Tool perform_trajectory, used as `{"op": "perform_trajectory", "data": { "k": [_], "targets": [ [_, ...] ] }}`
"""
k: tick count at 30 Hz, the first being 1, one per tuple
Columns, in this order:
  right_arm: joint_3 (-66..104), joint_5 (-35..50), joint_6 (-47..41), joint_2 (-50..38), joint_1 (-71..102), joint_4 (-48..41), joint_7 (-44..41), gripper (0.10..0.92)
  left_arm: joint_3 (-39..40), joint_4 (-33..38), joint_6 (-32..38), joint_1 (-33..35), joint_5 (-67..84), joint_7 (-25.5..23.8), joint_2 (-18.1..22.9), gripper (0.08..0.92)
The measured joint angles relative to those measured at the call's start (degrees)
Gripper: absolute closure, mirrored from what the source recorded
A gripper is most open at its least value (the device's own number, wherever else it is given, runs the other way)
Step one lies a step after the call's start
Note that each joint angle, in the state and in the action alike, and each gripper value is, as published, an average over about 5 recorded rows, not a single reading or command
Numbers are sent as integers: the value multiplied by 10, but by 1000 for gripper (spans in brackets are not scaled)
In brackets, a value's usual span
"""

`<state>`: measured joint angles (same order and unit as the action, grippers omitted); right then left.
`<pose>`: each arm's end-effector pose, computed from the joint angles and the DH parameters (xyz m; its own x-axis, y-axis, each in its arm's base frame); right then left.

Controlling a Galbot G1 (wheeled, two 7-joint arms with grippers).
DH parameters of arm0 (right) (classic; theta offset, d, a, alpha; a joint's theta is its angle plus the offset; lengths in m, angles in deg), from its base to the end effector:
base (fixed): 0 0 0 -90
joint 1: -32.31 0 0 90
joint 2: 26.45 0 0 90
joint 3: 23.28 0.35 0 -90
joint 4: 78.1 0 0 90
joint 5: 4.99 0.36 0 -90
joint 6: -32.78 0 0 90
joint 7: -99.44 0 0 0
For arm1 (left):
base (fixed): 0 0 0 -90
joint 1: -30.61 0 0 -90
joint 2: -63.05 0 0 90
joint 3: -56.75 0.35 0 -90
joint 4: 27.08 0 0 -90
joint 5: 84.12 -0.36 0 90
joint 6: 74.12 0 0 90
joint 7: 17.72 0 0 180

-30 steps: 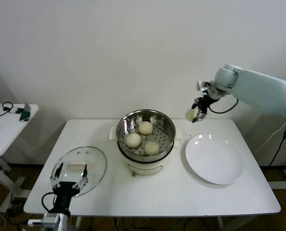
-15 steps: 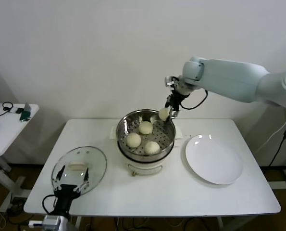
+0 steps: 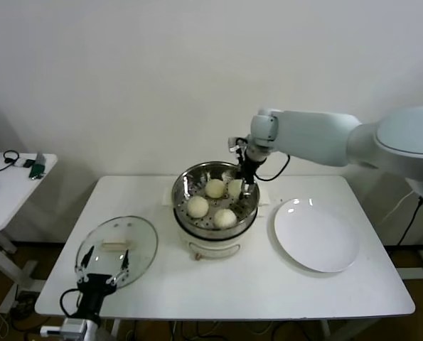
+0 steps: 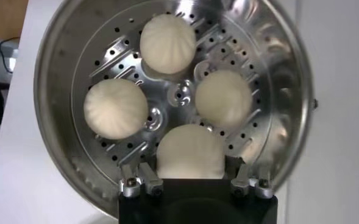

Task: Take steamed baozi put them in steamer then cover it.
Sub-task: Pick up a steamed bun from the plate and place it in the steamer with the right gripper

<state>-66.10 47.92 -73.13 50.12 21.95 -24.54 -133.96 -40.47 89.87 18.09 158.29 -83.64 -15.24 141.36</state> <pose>0.6234 0.0757 -0.0861 -0.1214 -0.1746 0.9771 -0.9866 -0.0868 -0.1381 0.1451 0.0774 -0.3329 -0.9909 -0.0512 0.1243 -0.0209 0.9721 0.2335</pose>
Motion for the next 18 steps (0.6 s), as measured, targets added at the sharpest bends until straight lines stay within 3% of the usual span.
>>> {"op": "perform_trajectory", "data": {
  "k": [6,12,18],
  "targets": [
    [1,-7,-1,8,15,-6,3,302,0,0,0,3,0,0,0,177],
    [1,-12,-6,8,19,-7,5,222,-2,1,1,6,0,0,0,177],
    [6,-17,-6,3,15,-4,-4,203,-3,4,0,6,0,1,-2,177]
  ]
}}
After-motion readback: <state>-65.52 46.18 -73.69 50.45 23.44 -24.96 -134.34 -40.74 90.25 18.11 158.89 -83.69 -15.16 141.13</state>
